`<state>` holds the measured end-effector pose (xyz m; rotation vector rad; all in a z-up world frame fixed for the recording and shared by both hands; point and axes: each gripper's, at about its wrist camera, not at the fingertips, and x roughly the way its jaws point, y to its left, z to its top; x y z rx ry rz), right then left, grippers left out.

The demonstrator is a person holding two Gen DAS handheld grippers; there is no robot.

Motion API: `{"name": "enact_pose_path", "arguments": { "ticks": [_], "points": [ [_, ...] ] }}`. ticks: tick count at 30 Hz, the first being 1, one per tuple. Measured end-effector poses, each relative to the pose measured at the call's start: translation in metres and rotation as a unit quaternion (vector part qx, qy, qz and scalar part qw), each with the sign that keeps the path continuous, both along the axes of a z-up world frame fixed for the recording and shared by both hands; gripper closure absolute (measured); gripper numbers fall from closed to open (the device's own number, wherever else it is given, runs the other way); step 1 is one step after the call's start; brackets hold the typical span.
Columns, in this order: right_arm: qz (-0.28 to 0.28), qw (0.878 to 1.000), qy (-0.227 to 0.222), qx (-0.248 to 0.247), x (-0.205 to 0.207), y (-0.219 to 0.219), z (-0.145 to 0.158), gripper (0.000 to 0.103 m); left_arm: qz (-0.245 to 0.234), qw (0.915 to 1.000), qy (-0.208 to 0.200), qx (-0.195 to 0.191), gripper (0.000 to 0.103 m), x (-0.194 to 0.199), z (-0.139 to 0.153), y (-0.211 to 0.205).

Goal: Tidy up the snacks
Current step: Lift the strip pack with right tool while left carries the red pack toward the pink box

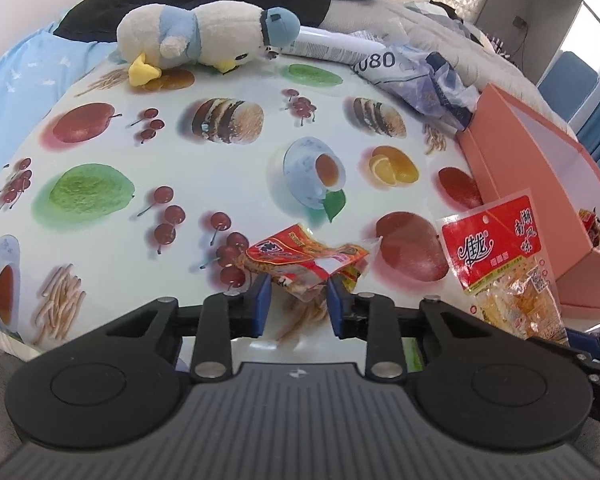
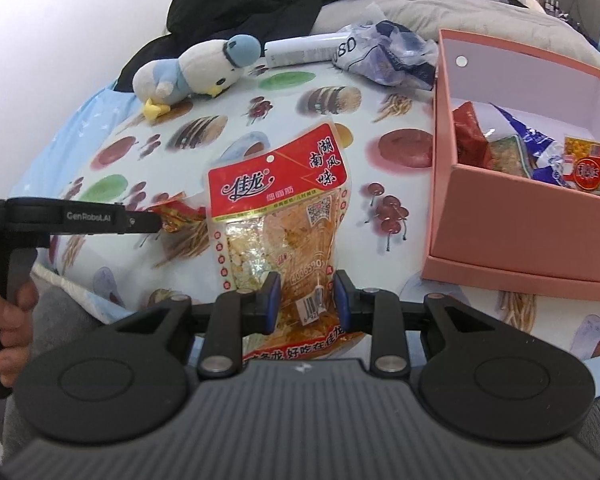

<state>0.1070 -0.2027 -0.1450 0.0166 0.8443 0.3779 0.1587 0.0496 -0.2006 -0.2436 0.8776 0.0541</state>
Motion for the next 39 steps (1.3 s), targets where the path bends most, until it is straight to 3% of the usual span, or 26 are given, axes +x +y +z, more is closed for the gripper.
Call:
{"name": "enact_pose_path", "arguments": {
  "ticks": [9, 10, 12, 19, 21, 30, 34, 39],
  "points": [
    [-0.016, 1.000, -0.008, 0.007, -0.004, -0.007, 0.007, 0.072, -0.001, 0.9995, -0.030, -0.005, 0.074, 0.000, 0.021, -0.008],
    [-0.018, 1.000, -0.009, 0.008, -0.004, -0.008, 0.009, 0.072, -0.002, 0.9994, -0.033, -0.006, 0.080, 0.000, 0.024, -0.010],
    [-0.025, 1.000, -0.014, 0.011, -0.005, -0.009, 0.012, 0.072, -0.005, 0.9993, -0.037, -0.007, 0.080, 0.001, 0.030, -0.014],
    [-0.058, 0.997, -0.046, 0.029, -0.010, -0.021, 0.037, 0.072, -0.017, 0.9981, -0.059, -0.006, 0.083, -0.001, 0.056, -0.031],
    [-0.067, 0.996, -0.053, 0.035, -0.012, -0.025, 0.045, 0.072, -0.017, 0.9977, -0.064, -0.012, 0.103, -0.001, 0.064, -0.035],
    [-0.100, 0.991, -0.079, 0.047, -0.019, -0.050, 0.073, 0.072, -0.044, 0.9933, -0.107, -0.006, 0.103, -0.006, 0.101, -0.063],
    [-0.113, 0.989, -0.086, 0.047, -0.023, -0.062, 0.077, 0.072, -0.050, 0.9933, -0.103, -0.012, 0.103, -0.002, 0.099, -0.071],
    [-0.121, 0.989, -0.077, 0.042, -0.029, -0.073, 0.070, 0.072, -0.060, 0.9954, -0.052, -0.054, 0.102, 0.004, 0.067, -0.064]
  ]
}}
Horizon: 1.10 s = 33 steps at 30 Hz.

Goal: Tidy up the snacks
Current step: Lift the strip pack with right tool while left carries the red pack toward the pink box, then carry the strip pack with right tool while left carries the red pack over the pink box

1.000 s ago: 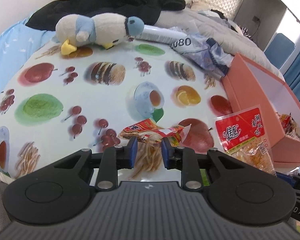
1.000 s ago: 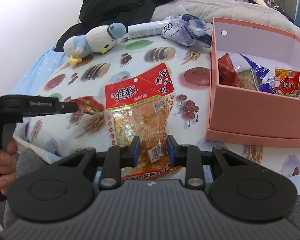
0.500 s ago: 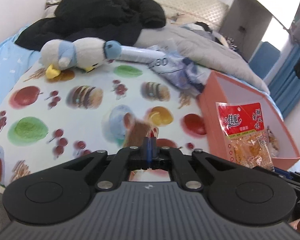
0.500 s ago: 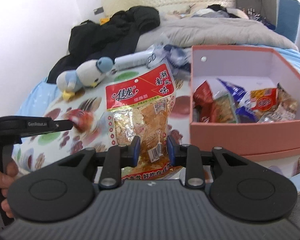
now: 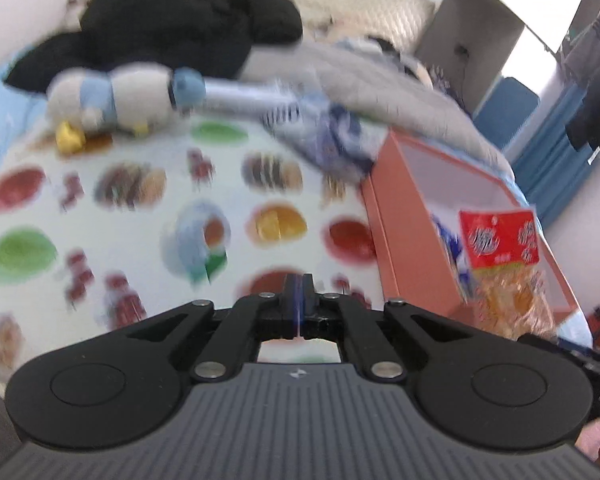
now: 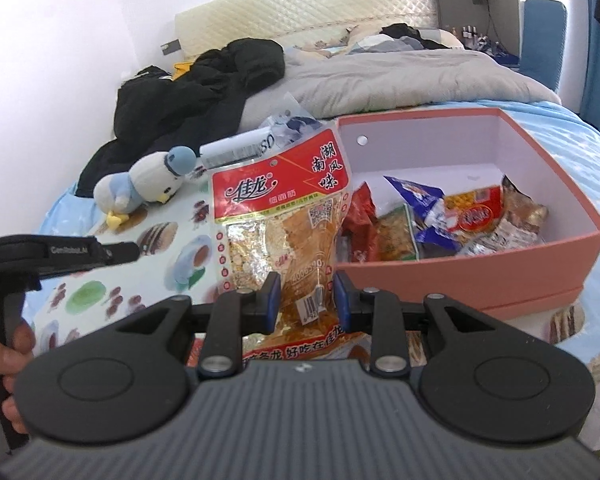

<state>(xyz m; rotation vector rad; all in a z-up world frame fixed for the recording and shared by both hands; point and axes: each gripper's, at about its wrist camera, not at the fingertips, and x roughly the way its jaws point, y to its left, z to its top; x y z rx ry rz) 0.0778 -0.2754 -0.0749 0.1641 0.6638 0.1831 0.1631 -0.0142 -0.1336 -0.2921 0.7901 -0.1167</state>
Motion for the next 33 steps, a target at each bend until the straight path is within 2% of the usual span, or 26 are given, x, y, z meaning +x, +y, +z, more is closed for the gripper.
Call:
{"name": "enact_pose_path", "arguments": {
  "ticks": [2, 3, 5, 6, 7, 9, 11, 13, 15, 19, 24, 27, 29, 31, 33],
  "points": [
    [-0.001, 1.000, 0.007, 0.002, -0.004, -0.003, -0.004, 0.072, -0.016, 0.9994, 0.024, -0.017, 0.102, 0.000, -0.017, 0.004],
    [-0.002, 1.000, 0.011, 0.003, -0.006, -0.004, -0.007, 0.072, -0.018, 0.9991, 0.036, -0.012, 0.102, 0.000, -0.025, 0.004],
    [-0.004, 1.000, 0.019, 0.005, -0.008, -0.006, -0.012, 0.072, -0.028, 0.9983, 0.050, 0.008, 0.094, -0.002, -0.039, 0.003],
    [-0.005, 1.000, 0.022, 0.007, -0.009, -0.006, -0.015, 0.072, -0.033, 0.9976, 0.060, 0.013, 0.079, -0.003, -0.047, 0.003],
    [-0.006, 1.000, 0.024, 0.008, -0.010, -0.006, -0.017, 0.072, -0.039, 0.9969, 0.068, 0.012, 0.058, -0.003, -0.053, 0.004],
    [-0.006, 1.000, 0.027, 0.010, -0.012, -0.005, -0.019, 0.072, -0.045, 0.9962, 0.072, 0.018, 0.041, -0.006, -0.064, 0.005],
    [-0.007, 0.999, 0.029, 0.011, -0.013, -0.005, -0.021, 0.072, -0.055, 0.9947, 0.080, 0.032, 0.031, -0.006, -0.072, 0.002],
    [-0.007, 0.999, 0.030, 0.012, -0.014, -0.004, -0.022, 0.072, -0.066, 0.9934, 0.086, 0.038, 0.015, -0.003, -0.079, -0.001],
    [-0.008, 0.999, 0.031, 0.013, -0.013, -0.004, -0.023, 0.072, -0.082, 0.9909, 0.094, 0.051, 0.009, 0.001, -0.085, -0.009],
    [-0.007, 0.999, 0.032, 0.014, -0.012, -0.005, -0.024, 0.072, -0.091, 0.9869, 0.099, 0.089, 0.004, 0.009, -0.099, -0.026],
    [-0.008, 0.999, 0.035, 0.014, -0.010, -0.006, -0.027, 0.072, -0.096, 0.9815, 0.110, 0.124, 0.003, 0.022, -0.119, -0.040],
    [-0.009, 0.999, 0.038, 0.013, -0.008, -0.008, -0.029, 0.072, -0.089, 0.9787, 0.098, 0.157, 0.002, 0.024, -0.126, -0.044],
    [-0.010, 0.999, 0.039, 0.013, -0.008, -0.008, -0.030, 0.072, -0.086, 0.9786, 0.094, 0.161, 0.003, 0.026, -0.128, -0.044],
    [-0.012, 0.999, 0.040, 0.012, -0.007, -0.009, -0.031, 0.072, -0.088, 0.9772, 0.091, 0.171, 0.008, 0.029, -0.129, -0.046],
    [-0.013, 0.999, 0.042, 0.013, -0.005, -0.009, -0.033, 0.072, -0.085, 0.9777, 0.091, 0.169, 0.021, 0.032, -0.125, -0.047]
  ]
}}
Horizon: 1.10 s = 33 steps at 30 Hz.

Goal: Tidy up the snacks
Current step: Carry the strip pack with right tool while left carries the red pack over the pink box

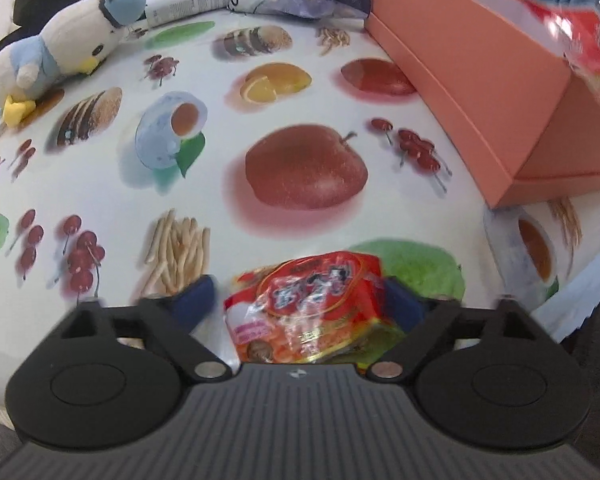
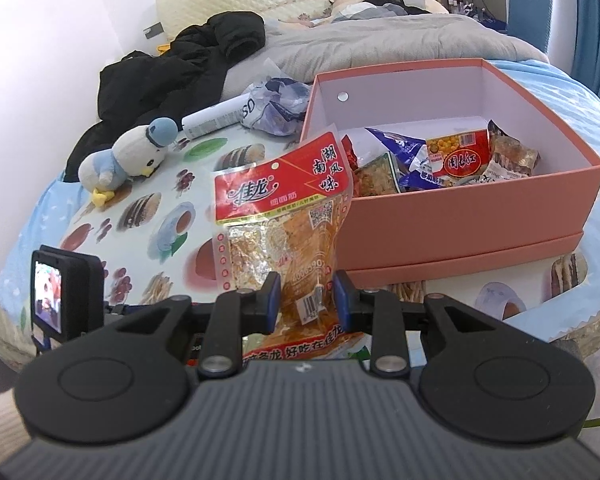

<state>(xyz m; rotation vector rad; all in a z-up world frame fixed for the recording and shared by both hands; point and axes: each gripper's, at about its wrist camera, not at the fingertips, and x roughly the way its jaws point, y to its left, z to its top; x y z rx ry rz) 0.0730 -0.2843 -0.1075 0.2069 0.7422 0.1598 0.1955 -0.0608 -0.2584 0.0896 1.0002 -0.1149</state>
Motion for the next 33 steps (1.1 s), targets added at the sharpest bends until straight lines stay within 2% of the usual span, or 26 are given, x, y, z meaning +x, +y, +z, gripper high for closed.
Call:
{"name": "enact_pose_path", "arguments": {
  "ticks": [2, 4, 9, 19, 26, 33],
  "points": [
    [0.000, 1.000, 0.002, 0.001, 0.002, -0.001, -0.002, 0.072, 0.001, 1.0000, 0.003, -0.001, 0.028, 0.004, 0.003, 0.000],
    [0.000, 1.000, 0.002, 0.001, 0.003, -0.001, -0.002, 0.072, 0.006, 1.0000, -0.001, -0.002, 0.041, 0.007, 0.005, 0.002],
    [0.001, 1.000, -0.006, 0.000, 0.004, -0.002, 0.001, 0.072, 0.027, 0.9994, 0.003, -0.021, 0.050, 0.012, 0.013, 0.010],
    [-0.002, 1.000, -0.023, -0.007, 0.005, -0.005, 0.011, 0.072, 0.048, 0.9965, -0.017, -0.066, 0.051, -0.001, 0.048, 0.020],
    [-0.007, 0.999, -0.038, -0.008, 0.001, -0.005, 0.023, 0.072, 0.038, 0.9931, -0.059, -0.094, 0.051, -0.013, 0.103, 0.013],
    [-0.030, 0.998, -0.052, -0.003, -0.006, -0.017, 0.042, 0.072, 0.006, 0.9870, -0.103, -0.123, 0.051, -0.018, 0.165, -0.018]
  ]
}}
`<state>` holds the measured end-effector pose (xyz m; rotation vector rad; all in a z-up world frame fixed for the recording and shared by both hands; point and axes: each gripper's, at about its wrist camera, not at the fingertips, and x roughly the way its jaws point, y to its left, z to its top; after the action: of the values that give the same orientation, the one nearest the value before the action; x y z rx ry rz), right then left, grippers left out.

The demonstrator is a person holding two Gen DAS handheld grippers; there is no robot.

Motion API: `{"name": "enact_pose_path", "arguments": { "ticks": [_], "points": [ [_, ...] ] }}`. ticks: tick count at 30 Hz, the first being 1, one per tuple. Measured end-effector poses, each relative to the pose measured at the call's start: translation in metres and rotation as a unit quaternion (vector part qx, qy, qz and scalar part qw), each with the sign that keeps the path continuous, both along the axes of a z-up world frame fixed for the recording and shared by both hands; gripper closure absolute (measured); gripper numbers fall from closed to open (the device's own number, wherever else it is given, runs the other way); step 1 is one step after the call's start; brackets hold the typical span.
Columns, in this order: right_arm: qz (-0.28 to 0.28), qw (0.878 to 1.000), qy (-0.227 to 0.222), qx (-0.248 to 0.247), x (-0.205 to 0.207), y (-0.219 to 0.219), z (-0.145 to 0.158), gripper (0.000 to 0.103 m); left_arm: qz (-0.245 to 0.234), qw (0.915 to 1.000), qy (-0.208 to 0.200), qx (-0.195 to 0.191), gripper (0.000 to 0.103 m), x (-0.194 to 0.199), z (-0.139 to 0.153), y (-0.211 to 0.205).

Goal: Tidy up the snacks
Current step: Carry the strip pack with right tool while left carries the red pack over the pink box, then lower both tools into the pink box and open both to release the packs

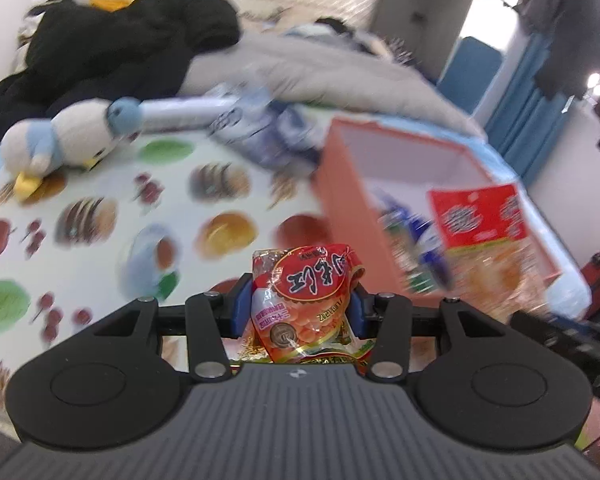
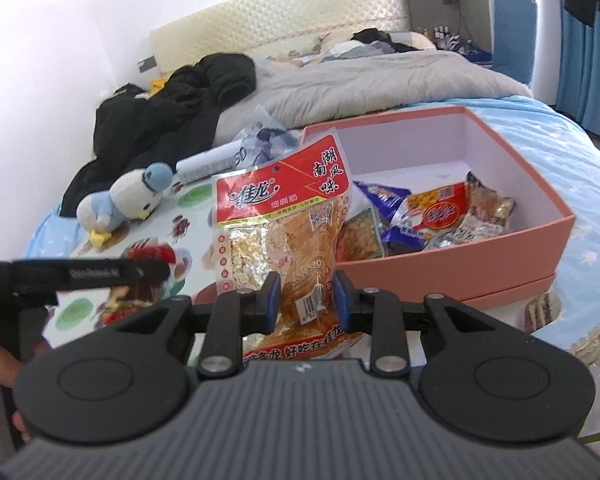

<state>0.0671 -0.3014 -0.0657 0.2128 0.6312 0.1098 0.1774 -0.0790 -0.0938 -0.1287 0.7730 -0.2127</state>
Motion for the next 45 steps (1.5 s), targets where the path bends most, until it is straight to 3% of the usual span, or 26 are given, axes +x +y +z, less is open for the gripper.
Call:
{"name": "enact_pose_path", "arguments": {
  "ticks": [8, 14, 20, 32, 42, 44, 45],
  "points": [
    [-0.036, 0.999, -0.016, 0.004, 0.004, -0.026, 0.016, 0.072, -0.046, 0.9981, -0.032, -0.025, 0.051, 0.014, 0.042, -0.046],
    [-0.069, 0.997, -0.023, 0.013, 0.023, -0.054, 0.021, 0.072, -0.079, 0.9957, -0.038, -0.030, 0.050, 0.041, 0.052, -0.085],
    [-0.077, 0.997, -0.016, 0.014, 0.052, -0.077, 0.015, 0.072, -0.099, 0.9945, -0.023, -0.026, 0.050, 0.084, 0.042, -0.114],
    [-0.077, 0.997, 0.014, 0.023, 0.138, -0.102, -0.016, 0.071, -0.119, 0.9924, 0.030, -0.009, 0.050, 0.187, -0.010, -0.146],
    [-0.068, 0.997, 0.043, 0.015, 0.183, -0.109, -0.046, 0.070, -0.131, 0.9900, 0.052, -0.008, 0.049, 0.227, -0.042, -0.153],
    [-0.067, 0.997, 0.047, 0.017, 0.186, -0.108, -0.047, 0.070, -0.132, 0.9900, 0.050, -0.006, 0.040, 0.226, -0.039, -0.153],
    [-0.068, 0.996, 0.047, 0.018, 0.185, -0.108, -0.047, 0.070, -0.132, 0.9899, 0.050, -0.005, 0.028, 0.225, -0.037, -0.153]
  ]
}}
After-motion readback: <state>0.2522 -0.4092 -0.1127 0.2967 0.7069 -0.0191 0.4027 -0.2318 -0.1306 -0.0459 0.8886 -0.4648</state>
